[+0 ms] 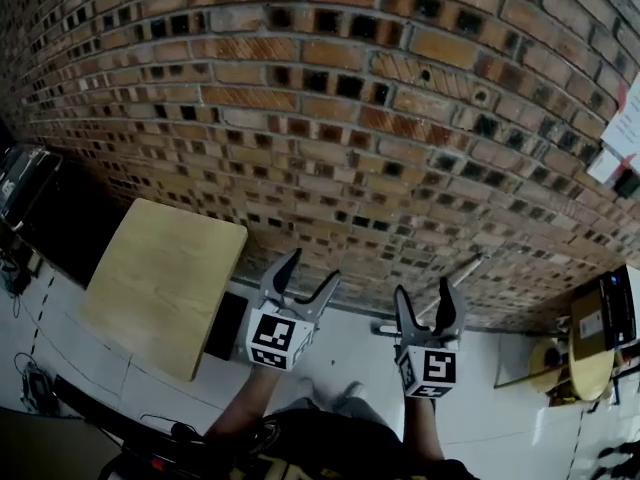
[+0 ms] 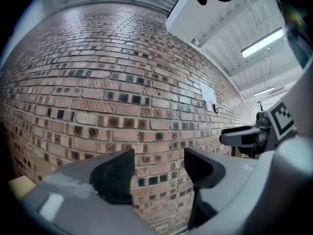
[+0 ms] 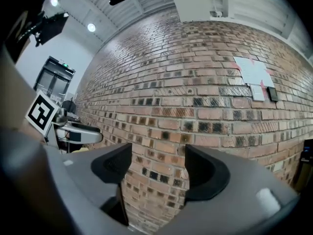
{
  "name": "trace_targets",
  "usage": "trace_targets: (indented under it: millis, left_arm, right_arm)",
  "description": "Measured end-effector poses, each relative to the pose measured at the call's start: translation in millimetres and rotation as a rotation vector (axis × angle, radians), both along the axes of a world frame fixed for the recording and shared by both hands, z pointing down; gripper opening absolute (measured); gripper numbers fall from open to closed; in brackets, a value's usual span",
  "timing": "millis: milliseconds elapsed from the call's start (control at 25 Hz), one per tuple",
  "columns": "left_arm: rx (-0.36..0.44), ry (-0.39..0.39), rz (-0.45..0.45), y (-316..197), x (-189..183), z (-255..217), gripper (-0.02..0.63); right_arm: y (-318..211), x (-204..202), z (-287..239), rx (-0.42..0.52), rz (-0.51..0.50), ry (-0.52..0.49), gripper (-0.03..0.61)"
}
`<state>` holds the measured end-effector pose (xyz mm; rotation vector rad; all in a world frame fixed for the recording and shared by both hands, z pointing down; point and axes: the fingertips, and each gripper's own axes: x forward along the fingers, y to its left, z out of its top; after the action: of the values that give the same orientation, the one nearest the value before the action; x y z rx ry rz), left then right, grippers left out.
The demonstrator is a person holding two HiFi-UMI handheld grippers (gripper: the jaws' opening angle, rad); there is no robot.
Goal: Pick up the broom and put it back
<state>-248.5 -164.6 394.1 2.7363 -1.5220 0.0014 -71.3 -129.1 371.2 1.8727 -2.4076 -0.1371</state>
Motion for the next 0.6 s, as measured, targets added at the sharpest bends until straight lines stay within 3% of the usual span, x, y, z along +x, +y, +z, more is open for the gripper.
trace_targets:
  millis: [280, 600]
  left_arm:
    - [0.056, -0.012, -0.024, 37, 12, -9, 0.316]
    - [0.050, -0.010, -0.015, 133, 87, -10, 0.316]
  right_arm:
    - [34, 7, -8, 0.037, -0.020, -0.014, 0.339]
    - [145, 53, 2, 0.065, -0.073, -0.056, 0.339]
